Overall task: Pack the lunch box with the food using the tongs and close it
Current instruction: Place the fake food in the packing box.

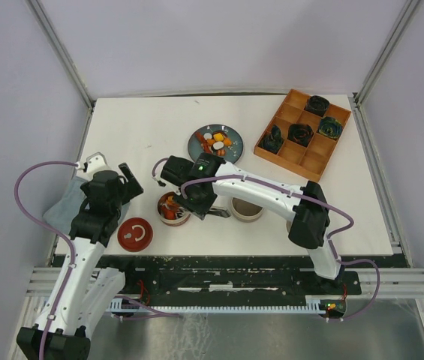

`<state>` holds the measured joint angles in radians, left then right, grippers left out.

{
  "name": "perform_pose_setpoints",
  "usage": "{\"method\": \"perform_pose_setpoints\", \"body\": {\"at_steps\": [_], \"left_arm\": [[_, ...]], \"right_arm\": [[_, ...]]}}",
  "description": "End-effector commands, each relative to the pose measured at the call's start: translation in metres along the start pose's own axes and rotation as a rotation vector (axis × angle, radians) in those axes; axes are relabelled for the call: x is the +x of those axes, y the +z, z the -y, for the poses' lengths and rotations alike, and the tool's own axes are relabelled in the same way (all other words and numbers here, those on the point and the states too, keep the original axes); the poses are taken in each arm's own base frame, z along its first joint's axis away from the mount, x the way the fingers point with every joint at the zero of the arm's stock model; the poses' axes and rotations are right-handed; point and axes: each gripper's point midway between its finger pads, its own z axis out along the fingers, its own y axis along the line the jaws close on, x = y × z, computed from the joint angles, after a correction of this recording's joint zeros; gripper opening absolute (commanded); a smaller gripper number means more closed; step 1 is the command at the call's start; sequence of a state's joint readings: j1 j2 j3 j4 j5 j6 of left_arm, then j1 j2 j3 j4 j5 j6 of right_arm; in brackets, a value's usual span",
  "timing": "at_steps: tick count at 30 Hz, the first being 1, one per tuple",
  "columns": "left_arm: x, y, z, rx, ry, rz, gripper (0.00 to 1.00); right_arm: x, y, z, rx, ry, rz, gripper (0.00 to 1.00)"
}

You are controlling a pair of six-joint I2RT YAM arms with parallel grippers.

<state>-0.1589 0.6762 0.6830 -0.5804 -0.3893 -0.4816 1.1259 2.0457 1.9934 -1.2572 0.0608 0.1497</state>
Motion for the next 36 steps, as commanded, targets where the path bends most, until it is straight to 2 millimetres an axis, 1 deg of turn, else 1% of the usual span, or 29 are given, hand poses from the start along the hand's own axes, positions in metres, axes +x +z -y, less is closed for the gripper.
{"method": "perform_pose_setpoints", "body": {"at_steps": [1,5,10,12,17,19,25,27,29,33,36], "left_arm": [[-0.011,0.001,0.004,0.013,-0.021,0.039,1.00],[-0.011,0.000,0.005,0.015,-0.020,0.039,1.00],[-0.011,0.001,0.005,0.014,-0.019,0.038,1.00],[-0.011,0.001,0.005,0.016,-0.020,0.040,1.00],[-0.011,0.001,0.005,0.016,-0.019,0.038,1.00],[-0.011,0.001,0.005,0.016,-0.019,0.037,1.00],[-0.012,0.000,0.005,0.016,-0.020,0.041,1.00],[-0.011,0.000,0.005,0.016,-0.020,0.041,1.00],[-0.012,0.000,0.005,0.016,-0.020,0.042,1.00],[-0.012,0.000,0.005,0.017,-0.020,0.041,1.00],[-0.012,0.000,0.005,0.018,-0.020,0.041,1.00]], "right_arm": [[-0.016,-0.026,-0.001,0.001,0.005,0.097,0.44],[-0.017,-0.027,0.000,0.007,0.007,0.096,0.45],[-0.014,-0.026,0.004,0.032,0.007,0.079,0.42],[-0.016,-0.027,0.003,0.024,0.006,0.085,0.41],[-0.021,-0.035,0.006,0.064,-0.008,0.079,0.40],[-0.020,-0.033,0.005,0.067,-0.019,0.063,0.40],[-0.012,-0.019,-0.003,0.064,-0.054,-0.015,0.44],[-0.012,-0.017,-0.004,0.062,-0.052,-0.012,0.48],[-0.013,-0.018,-0.005,0.056,-0.052,0.000,0.51],[-0.015,-0.027,-0.005,0.049,-0.049,0.028,0.51],[-0.013,-0.030,-0.006,0.040,-0.051,0.023,0.51]]}}
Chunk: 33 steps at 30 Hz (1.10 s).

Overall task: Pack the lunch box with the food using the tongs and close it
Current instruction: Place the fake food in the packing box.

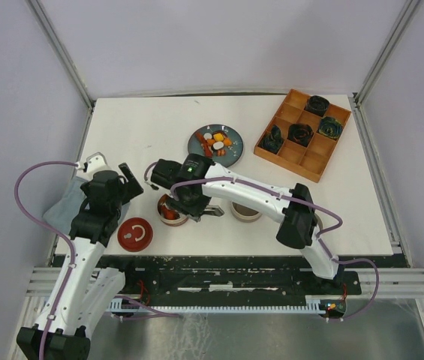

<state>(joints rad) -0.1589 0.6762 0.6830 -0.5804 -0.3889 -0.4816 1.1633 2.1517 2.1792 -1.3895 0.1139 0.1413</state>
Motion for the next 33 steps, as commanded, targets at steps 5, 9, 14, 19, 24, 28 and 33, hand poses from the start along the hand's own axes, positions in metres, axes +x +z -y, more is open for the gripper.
{"method": "perform_pose_setpoints", "body": {"at_steps": [5,9,14,19,24,28,33], "left_arm": [[-0.011,0.000,0.005,0.018,-0.020,0.041,1.00],[-0.012,-0.001,0.005,0.019,-0.021,0.043,1.00],[-0.012,0.000,0.005,0.018,-0.022,0.044,1.00],[-0.012,0.000,0.006,0.021,-0.020,0.041,1.00],[-0.011,0.001,0.006,0.022,-0.019,0.037,1.00],[-0.011,0.001,0.006,0.020,-0.019,0.037,1.00],[-0.010,0.001,0.005,0.017,-0.016,0.034,1.00]], "right_arm": [[0.000,-0.027,0.004,0.004,-0.009,0.041,0.44],[-0.004,-0.032,0.008,0.024,-0.008,0.071,0.41],[-0.006,-0.047,0.015,0.053,-0.014,0.089,0.41],[0.002,-0.045,0.018,0.066,-0.042,0.030,0.41],[0.009,-0.033,0.017,0.072,-0.075,-0.052,0.42],[0.000,-0.031,0.016,0.071,-0.078,-0.019,0.52],[-0.021,-0.035,0.005,0.012,-0.041,0.085,0.54]]}}
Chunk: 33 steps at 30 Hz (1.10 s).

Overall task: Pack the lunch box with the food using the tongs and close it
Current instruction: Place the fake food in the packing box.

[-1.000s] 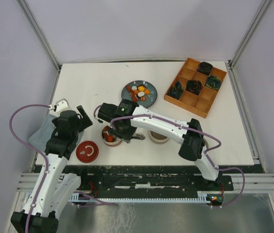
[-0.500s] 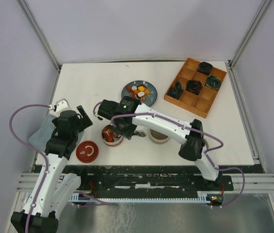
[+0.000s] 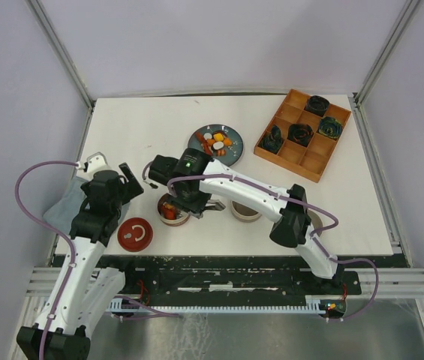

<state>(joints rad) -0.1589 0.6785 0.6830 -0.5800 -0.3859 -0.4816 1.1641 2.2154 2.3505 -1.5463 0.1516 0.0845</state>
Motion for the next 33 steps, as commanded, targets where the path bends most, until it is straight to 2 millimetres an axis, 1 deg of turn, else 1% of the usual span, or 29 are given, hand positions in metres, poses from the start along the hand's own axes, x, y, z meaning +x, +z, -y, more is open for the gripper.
{"method": "perform_pose_setpoints", "body": {"at_steps": [1,4,9,12,15,17,21,26,30,33], "left_arm": [[-0.011,0.001,0.005,0.015,-0.016,0.037,1.00],[-0.011,0.001,0.005,0.015,-0.018,0.039,1.00],[-0.011,0.001,0.005,0.016,-0.017,0.037,1.00],[-0.011,0.000,0.005,0.016,-0.018,0.040,1.00],[-0.012,0.000,0.004,0.015,-0.018,0.041,1.00],[-0.012,0.000,0.005,0.017,-0.019,0.042,1.00],[-0.012,0.000,0.005,0.019,-0.019,0.041,1.00],[-0.012,-0.001,0.005,0.020,-0.020,0.045,1.00],[-0.012,0.000,0.005,0.018,-0.021,0.045,1.00],[-0.012,-0.001,0.005,0.018,-0.021,0.044,1.00]], "right_arm": [[-0.026,-0.021,-0.004,-0.024,0.034,0.148,0.55],[-0.032,-0.025,-0.006,-0.037,0.050,0.184,0.54],[-0.035,-0.035,-0.010,-0.068,0.064,0.237,0.53],[-0.035,-0.041,-0.001,-0.026,0.090,0.263,0.53],[-0.030,-0.043,0.007,0.017,0.102,0.248,0.53],[-0.025,-0.039,0.009,0.031,0.101,0.224,0.51],[-0.022,-0.025,-0.001,-0.012,0.090,0.181,0.47],[-0.028,-0.015,-0.015,-0.079,0.081,0.174,0.43],[-0.033,-0.006,-0.018,-0.088,0.069,0.167,0.43],[-0.034,0.007,-0.019,-0.082,0.055,0.139,0.42]]}}
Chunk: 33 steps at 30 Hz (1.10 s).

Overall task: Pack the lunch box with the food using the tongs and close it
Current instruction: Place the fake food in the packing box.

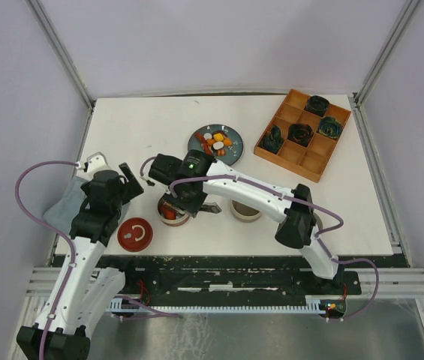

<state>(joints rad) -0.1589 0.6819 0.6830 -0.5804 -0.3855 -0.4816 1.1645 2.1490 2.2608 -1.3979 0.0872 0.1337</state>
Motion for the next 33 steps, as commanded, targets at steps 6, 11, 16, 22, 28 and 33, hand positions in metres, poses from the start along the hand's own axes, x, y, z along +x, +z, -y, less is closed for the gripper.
{"method": "perform_pose_setpoints", "body": {"at_steps": [6,11,16,22,28,33], "left_arm": [[-0.012,0.000,0.005,0.018,-0.021,0.045,1.00],[-0.012,0.000,0.005,0.019,-0.020,0.043,1.00],[-0.012,0.000,0.005,0.016,-0.019,0.043,1.00],[-0.011,0.000,0.005,0.016,-0.018,0.040,1.00],[-0.013,-0.001,0.004,0.015,-0.022,0.047,1.00],[-0.013,0.000,0.004,0.016,-0.021,0.045,1.00]], "right_arm": [[-0.019,0.022,0.017,0.120,-0.016,0.021,0.42],[-0.031,0.016,0.025,0.160,0.002,0.079,0.43],[-0.032,0.011,0.018,0.115,-0.007,0.085,0.44],[-0.041,-0.022,0.000,-0.016,0.019,0.186,0.47],[-0.045,-0.063,0.019,-0.022,0.091,0.316,0.48],[-0.032,-0.073,0.083,0.136,0.230,0.350,0.50]]}}
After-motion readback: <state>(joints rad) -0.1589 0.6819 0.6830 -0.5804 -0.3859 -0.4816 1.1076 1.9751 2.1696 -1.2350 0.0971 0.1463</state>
